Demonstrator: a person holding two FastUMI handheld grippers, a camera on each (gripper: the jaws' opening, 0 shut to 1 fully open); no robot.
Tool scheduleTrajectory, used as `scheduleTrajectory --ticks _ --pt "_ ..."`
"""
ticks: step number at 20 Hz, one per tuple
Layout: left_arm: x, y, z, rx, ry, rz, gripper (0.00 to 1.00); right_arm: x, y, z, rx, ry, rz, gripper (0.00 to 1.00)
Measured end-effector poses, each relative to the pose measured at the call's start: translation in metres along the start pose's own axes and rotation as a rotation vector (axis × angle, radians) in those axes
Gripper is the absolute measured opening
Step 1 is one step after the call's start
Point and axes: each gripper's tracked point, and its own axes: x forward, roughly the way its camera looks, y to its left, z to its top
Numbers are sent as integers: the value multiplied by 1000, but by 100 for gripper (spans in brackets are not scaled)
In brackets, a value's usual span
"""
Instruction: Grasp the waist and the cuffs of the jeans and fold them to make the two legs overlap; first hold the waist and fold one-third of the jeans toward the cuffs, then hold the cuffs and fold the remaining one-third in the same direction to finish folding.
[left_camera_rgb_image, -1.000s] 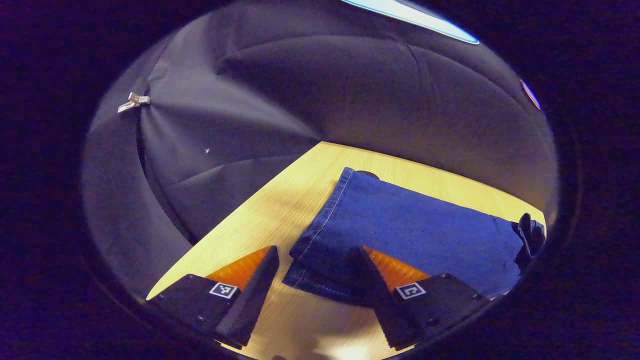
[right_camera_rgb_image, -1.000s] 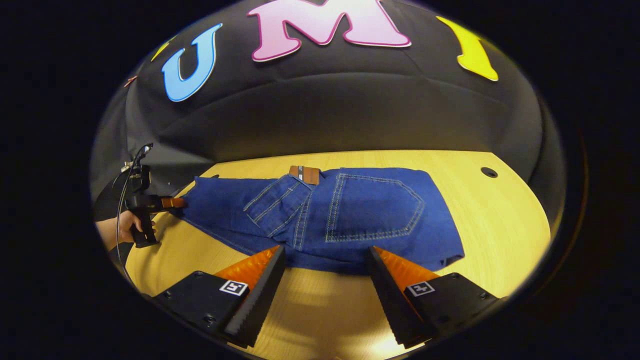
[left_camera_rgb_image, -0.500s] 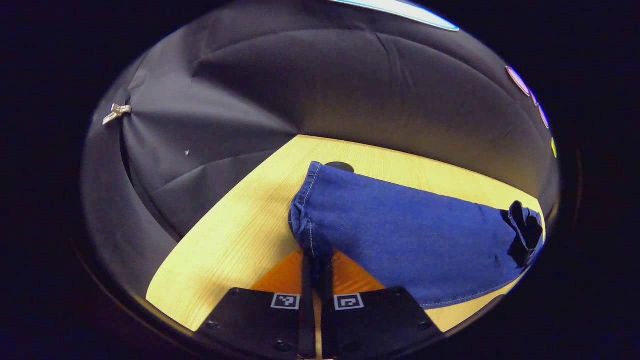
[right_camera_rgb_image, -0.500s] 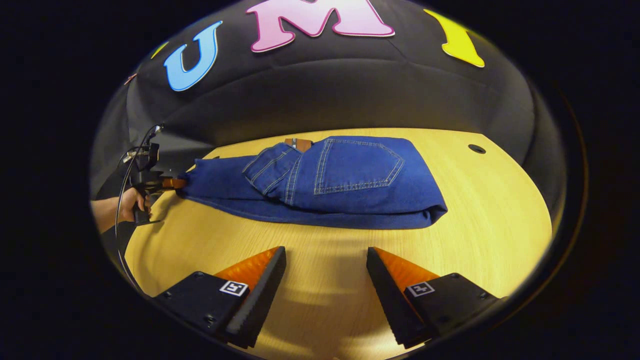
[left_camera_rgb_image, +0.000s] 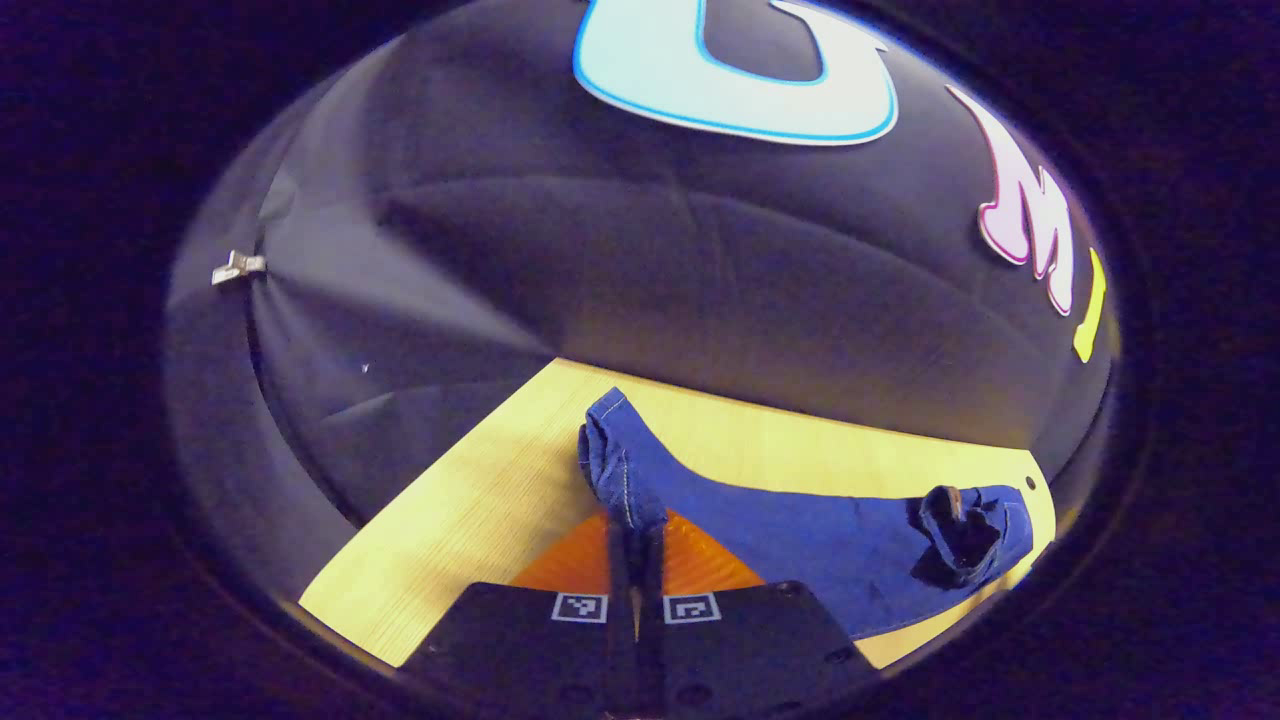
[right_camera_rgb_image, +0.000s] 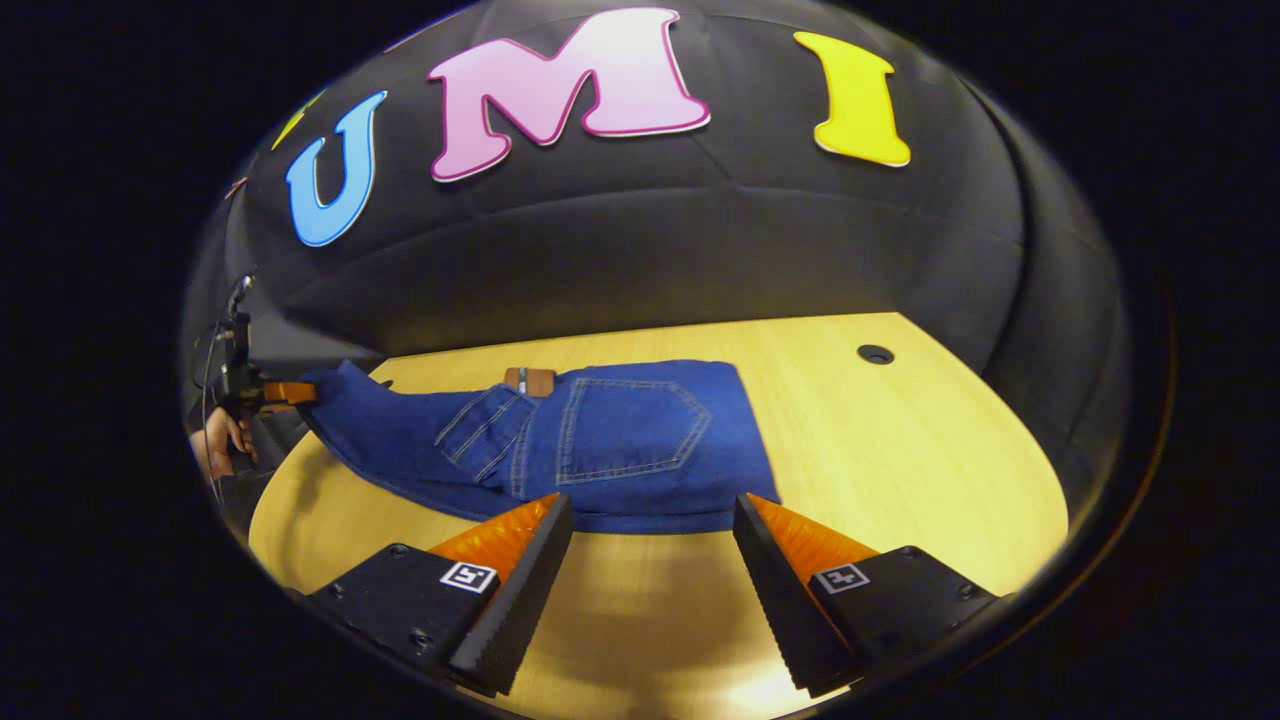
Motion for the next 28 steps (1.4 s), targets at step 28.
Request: scheduleTrajectory --ticks 28 --pt "-104 -506 -58 213 150 -699 34 -126 -180 19 83 -118 -309 98"
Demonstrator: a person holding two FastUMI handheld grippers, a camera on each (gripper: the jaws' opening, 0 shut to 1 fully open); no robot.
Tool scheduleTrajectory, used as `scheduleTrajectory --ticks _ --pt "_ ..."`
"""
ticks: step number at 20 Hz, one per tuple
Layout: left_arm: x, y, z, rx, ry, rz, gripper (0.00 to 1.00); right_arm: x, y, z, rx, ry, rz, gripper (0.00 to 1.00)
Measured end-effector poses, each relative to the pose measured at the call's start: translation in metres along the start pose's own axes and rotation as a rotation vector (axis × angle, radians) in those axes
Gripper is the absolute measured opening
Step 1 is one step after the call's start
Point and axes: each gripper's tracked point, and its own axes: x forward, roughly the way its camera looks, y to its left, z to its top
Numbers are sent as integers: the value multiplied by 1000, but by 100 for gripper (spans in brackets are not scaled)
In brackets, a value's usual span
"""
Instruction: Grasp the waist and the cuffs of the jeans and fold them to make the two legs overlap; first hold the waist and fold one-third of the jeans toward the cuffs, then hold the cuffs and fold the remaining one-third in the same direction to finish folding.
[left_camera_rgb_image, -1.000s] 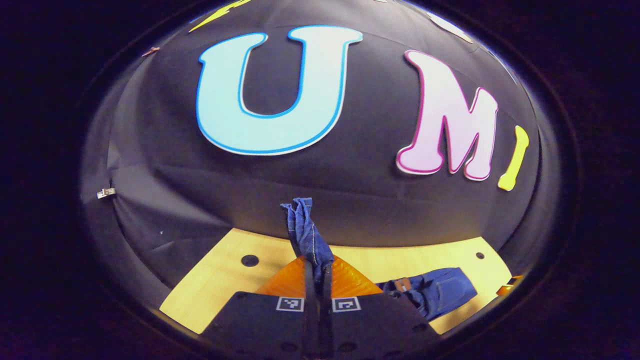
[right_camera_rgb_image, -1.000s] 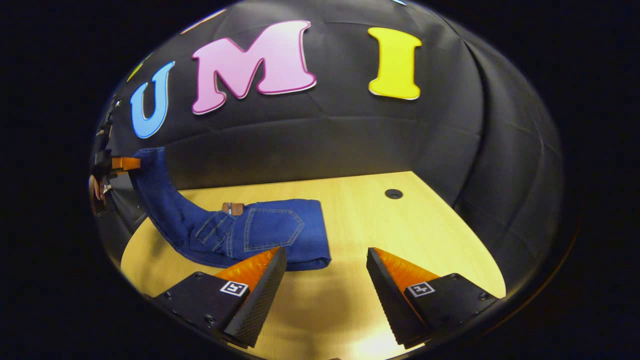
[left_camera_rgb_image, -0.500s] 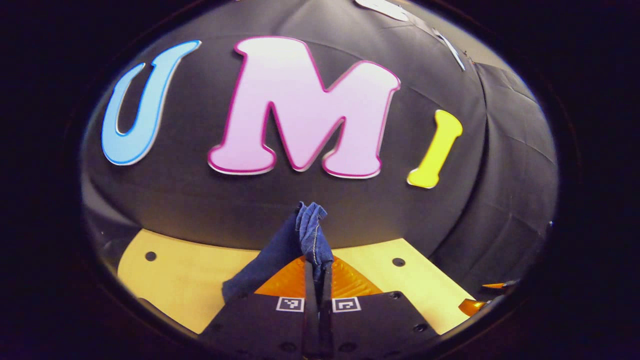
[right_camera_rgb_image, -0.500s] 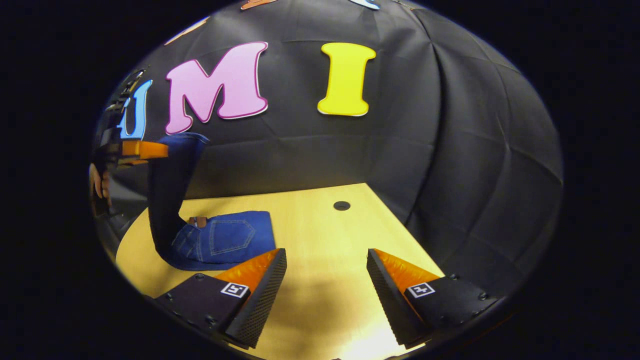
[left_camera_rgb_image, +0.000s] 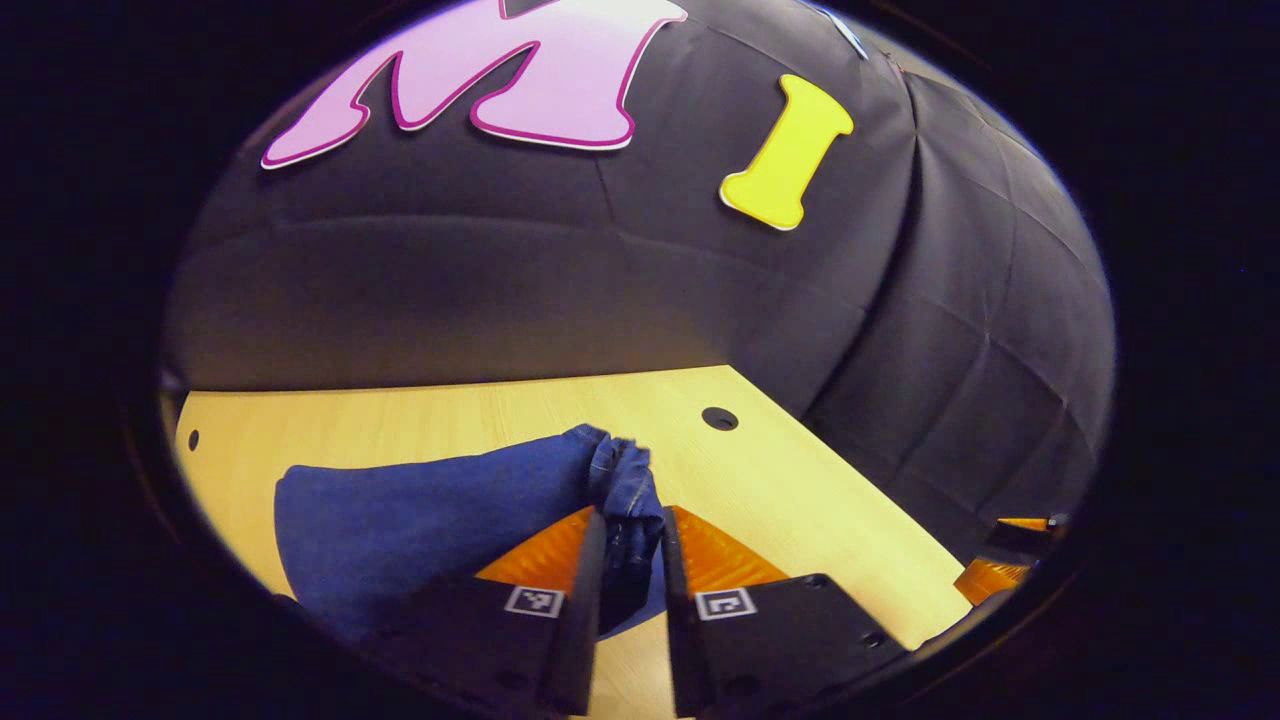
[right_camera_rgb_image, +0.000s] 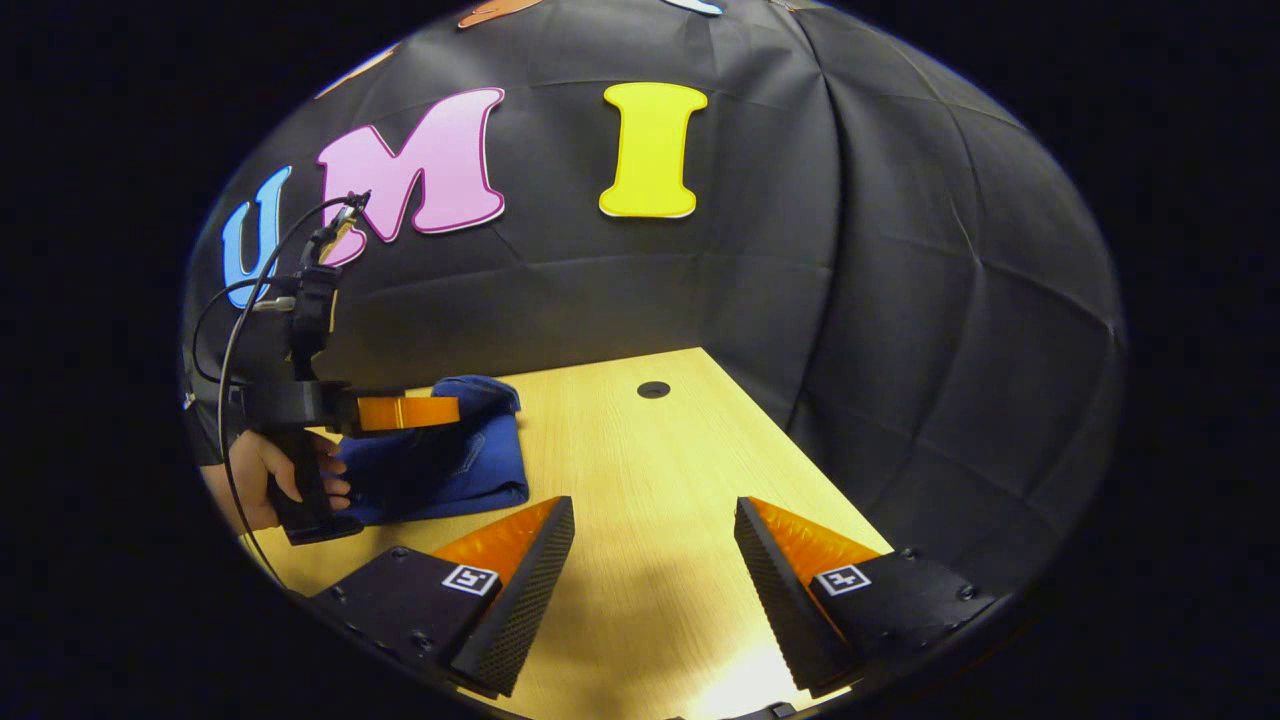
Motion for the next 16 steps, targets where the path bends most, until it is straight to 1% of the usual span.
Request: scheduleTrajectory --ticks 1,2,4,6,8,10,12,14,16 --pt "2 -4 -6 1 -10 0 40 -6 -1 0 11 -6 -2 98" --pt "-1 -3 -4 9 -16 17 73 -11 -1 1 19 -11 0 99" --pt "-26 1 -7 48 -35 53 91 -22 0 6 15 -24 3 99" --pt "-62 3 -6 88 -64 84 98 -37 3 13 2 -45 5 99" --pt "-109 6 -5 130 -96 113 97 -56 11 20 -3 -63 17 98" --pt "-167 8 2 192 -157 157 97 -78 22 26 -7 -73 36 98" --pt "-228 8 5 229 -205 192 97 -107 39 31 -18 -79 64 98" --pt "-283 12 -4 211 -223 241 96 -133 55 38 -35 -91 91 98" --pt "-337 0 -26 172 -225 240 97 -160 80 44 -57 -103 133 98"
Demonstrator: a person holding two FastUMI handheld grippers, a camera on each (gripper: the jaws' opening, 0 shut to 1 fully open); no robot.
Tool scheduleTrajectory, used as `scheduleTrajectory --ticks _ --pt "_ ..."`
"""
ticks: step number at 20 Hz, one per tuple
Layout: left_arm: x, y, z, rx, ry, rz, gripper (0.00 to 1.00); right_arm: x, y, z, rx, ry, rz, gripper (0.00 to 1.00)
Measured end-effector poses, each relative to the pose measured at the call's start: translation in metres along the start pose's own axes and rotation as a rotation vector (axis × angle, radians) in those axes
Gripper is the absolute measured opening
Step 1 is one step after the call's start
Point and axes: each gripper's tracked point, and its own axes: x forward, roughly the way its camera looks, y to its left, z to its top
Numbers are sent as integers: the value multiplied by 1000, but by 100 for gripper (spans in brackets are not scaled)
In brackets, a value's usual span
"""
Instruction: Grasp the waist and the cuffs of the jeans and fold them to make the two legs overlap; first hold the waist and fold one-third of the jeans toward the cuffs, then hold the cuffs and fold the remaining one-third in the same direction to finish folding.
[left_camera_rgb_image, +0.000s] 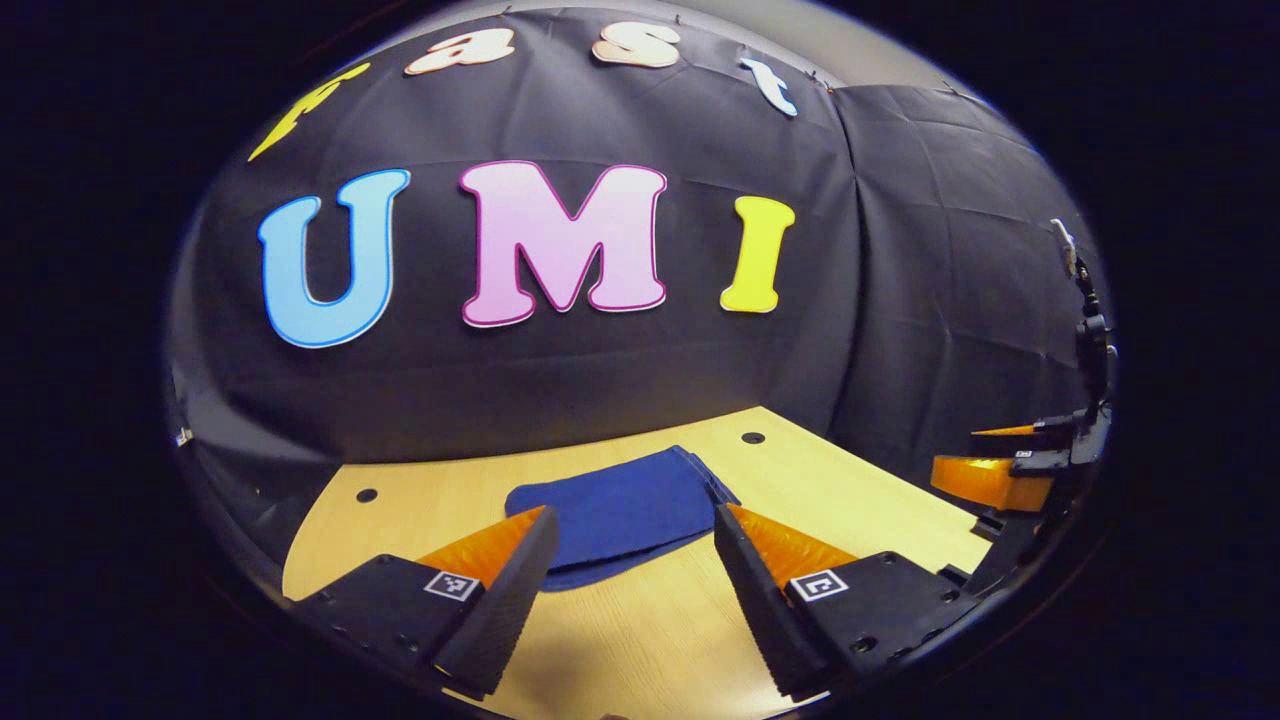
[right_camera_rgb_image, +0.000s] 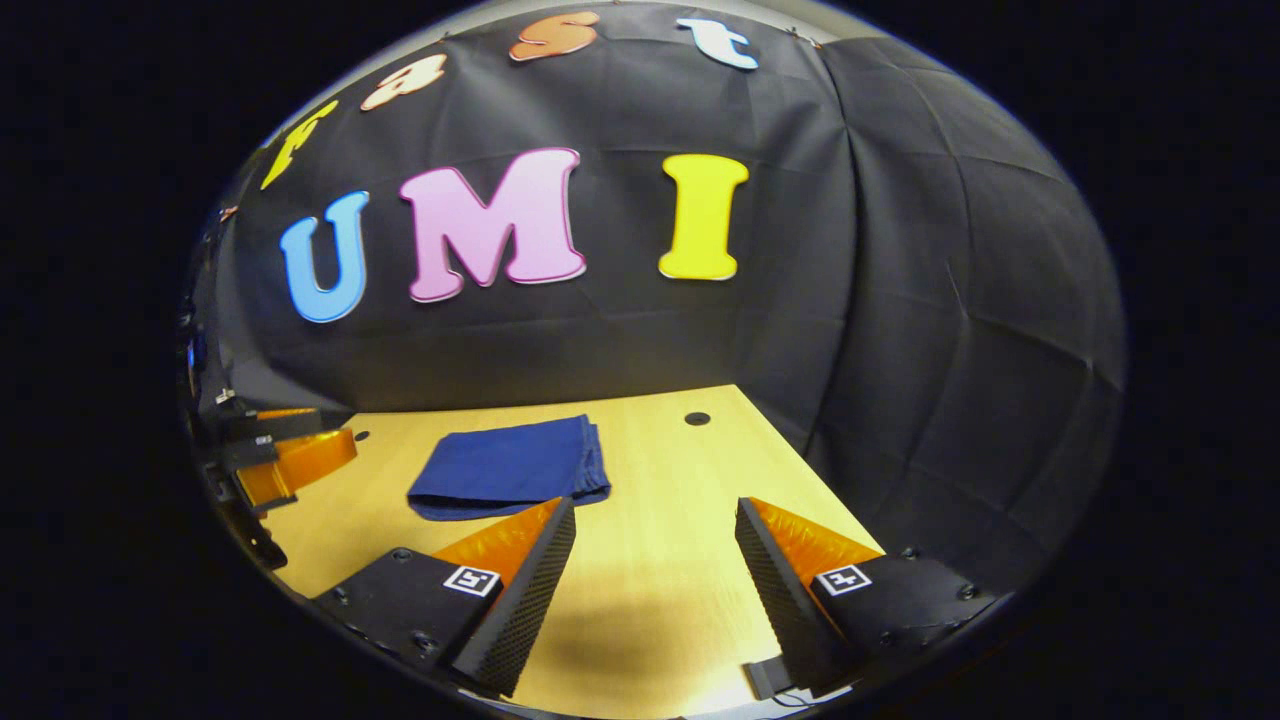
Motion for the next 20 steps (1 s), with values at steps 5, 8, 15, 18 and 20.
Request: scheduleTrajectory --ticks 5,8,15,18,20 --pt "-115 16 -11 -81 -42 62 96 -60 70 11 -12 -27 106 98" --pt "-155 25 -7 -104 -55 89 96 -96 101 3 -12 -49 141 98" --pt "-210 43 22 -120 -112 169 96 -142 151 -7 -73 -12 274 98" --pt "-220 51 32 -112 -135 196 96 -144 154 22 -79 -88 284 98" --pt "-228 52 35 -130 -152 201 96 -142 161 35 -77 -123 297 98"
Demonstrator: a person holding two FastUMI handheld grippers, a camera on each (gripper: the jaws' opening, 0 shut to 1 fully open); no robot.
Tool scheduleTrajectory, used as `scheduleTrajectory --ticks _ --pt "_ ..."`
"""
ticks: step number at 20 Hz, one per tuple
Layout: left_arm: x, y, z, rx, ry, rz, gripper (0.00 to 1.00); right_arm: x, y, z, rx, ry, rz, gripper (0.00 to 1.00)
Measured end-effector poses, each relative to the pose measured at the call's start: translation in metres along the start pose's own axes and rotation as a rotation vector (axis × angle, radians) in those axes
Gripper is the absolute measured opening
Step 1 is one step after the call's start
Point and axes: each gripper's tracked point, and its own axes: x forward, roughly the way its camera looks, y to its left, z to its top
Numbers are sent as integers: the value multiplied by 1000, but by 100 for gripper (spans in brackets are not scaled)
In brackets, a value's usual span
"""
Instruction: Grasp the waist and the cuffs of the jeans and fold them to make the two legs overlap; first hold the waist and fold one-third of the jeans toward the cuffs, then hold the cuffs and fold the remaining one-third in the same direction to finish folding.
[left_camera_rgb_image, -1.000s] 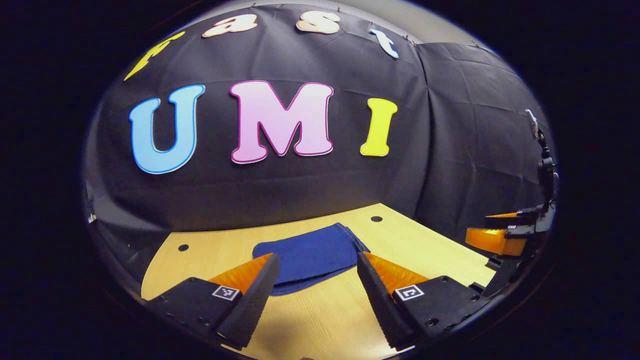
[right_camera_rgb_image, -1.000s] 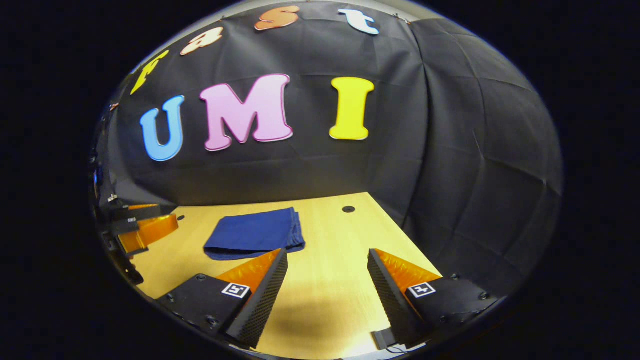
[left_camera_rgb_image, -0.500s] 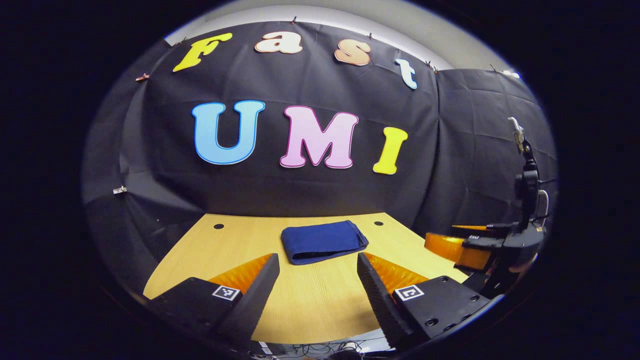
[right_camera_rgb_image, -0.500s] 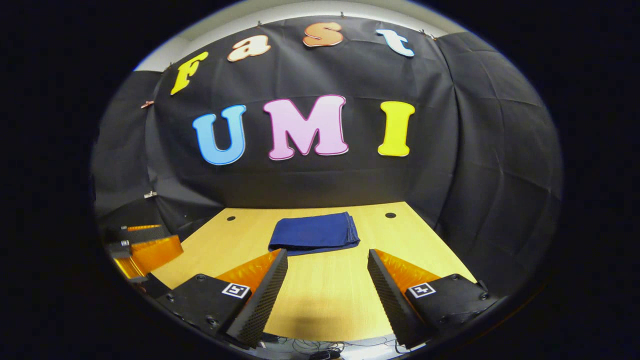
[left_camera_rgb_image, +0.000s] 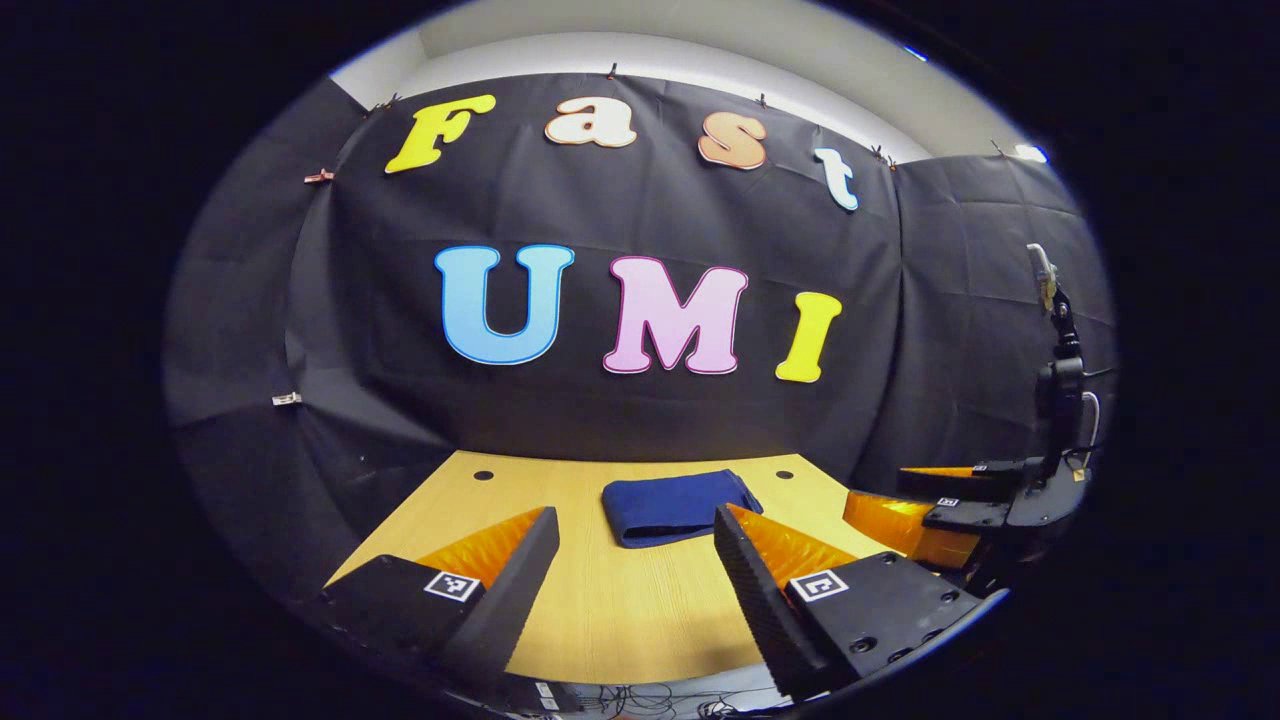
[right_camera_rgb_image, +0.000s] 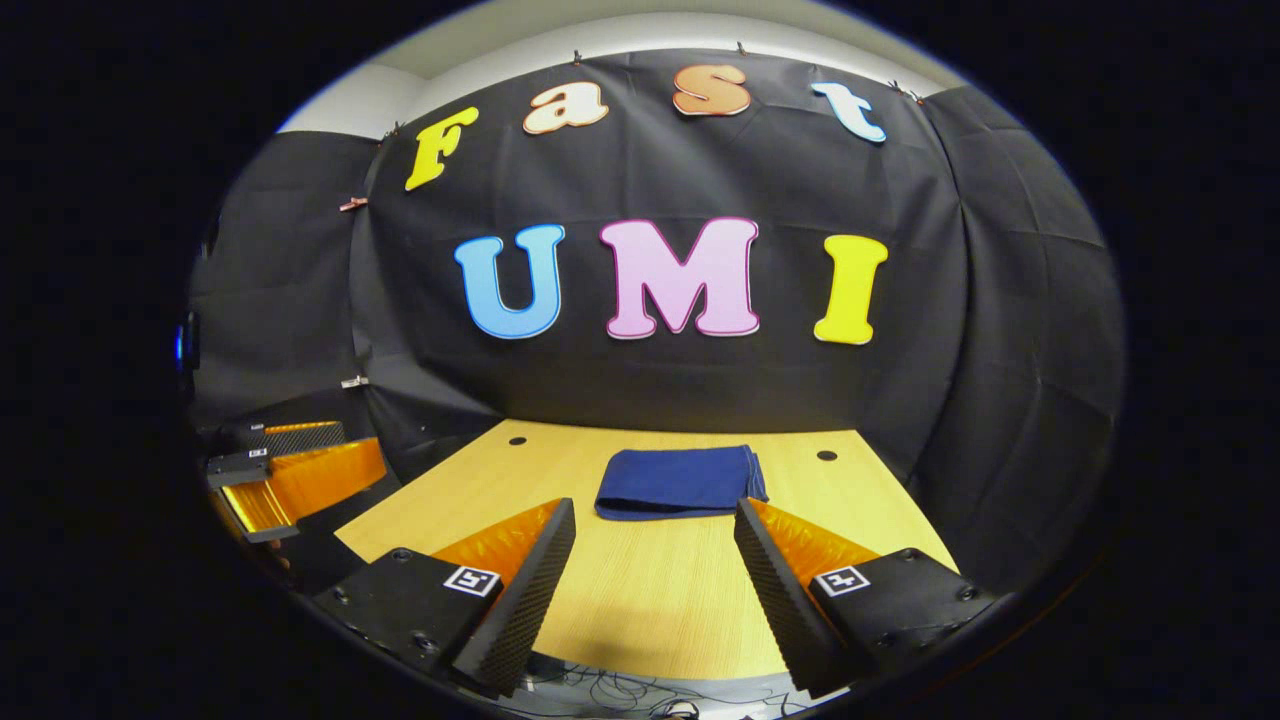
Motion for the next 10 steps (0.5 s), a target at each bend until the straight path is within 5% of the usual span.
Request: scheduleTrajectory --ticks 10 --pt "-18 13 -5 9 -16 30 96 -14 17 -5 6 -29 45 98"
